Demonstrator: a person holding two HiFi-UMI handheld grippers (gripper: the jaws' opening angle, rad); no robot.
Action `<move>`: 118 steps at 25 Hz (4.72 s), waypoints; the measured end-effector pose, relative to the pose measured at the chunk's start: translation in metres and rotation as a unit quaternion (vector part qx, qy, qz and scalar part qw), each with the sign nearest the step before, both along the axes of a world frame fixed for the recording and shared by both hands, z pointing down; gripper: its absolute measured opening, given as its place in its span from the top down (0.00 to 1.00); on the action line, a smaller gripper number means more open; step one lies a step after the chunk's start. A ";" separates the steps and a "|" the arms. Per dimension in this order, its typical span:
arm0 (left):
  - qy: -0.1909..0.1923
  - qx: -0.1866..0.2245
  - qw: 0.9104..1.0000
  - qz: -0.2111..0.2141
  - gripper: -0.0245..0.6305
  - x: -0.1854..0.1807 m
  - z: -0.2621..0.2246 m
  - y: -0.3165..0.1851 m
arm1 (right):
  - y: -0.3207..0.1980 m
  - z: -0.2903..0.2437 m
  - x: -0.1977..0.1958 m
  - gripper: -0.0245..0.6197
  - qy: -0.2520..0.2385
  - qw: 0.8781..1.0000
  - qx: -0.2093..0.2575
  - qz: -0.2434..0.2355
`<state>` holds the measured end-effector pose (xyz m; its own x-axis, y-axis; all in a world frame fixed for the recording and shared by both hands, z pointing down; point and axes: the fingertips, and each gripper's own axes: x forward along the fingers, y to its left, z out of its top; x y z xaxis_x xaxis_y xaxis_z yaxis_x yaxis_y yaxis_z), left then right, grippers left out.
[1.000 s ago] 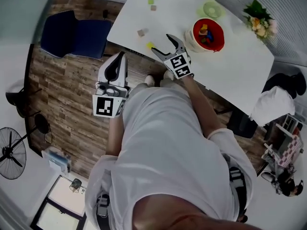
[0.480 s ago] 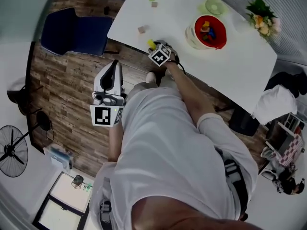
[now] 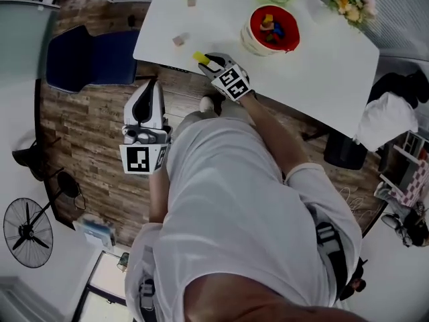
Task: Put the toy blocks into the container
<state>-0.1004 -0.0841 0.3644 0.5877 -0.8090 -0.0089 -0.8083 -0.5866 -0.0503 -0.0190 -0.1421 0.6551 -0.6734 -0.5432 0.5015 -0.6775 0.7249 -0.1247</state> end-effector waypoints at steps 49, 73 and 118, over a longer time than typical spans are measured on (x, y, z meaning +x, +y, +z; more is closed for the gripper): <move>0.010 0.005 1.000 -0.024 0.98 0.017 -0.003 -0.010 | -0.032 -0.185 0.074 0.56 -0.008 0.991 0.132 0.008; -0.001 -0.033 0.991 -0.132 0.98 -0.034 0.001 0.022 | -0.112 0.073 -0.082 0.78 0.088 0.993 -0.079 -0.009; 0.031 -0.003 0.999 0.020 0.98 0.026 0.011 -0.004 | -0.077 -0.020 0.249 0.59 0.512 0.829 -0.024 -0.223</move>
<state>-0.0739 -0.0886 0.3750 0.6177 -0.7854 -0.0413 -0.7859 -0.6183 0.0037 0.2300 -0.2190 0.6350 -0.0109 -0.3181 0.9480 -0.1119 0.9425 0.3150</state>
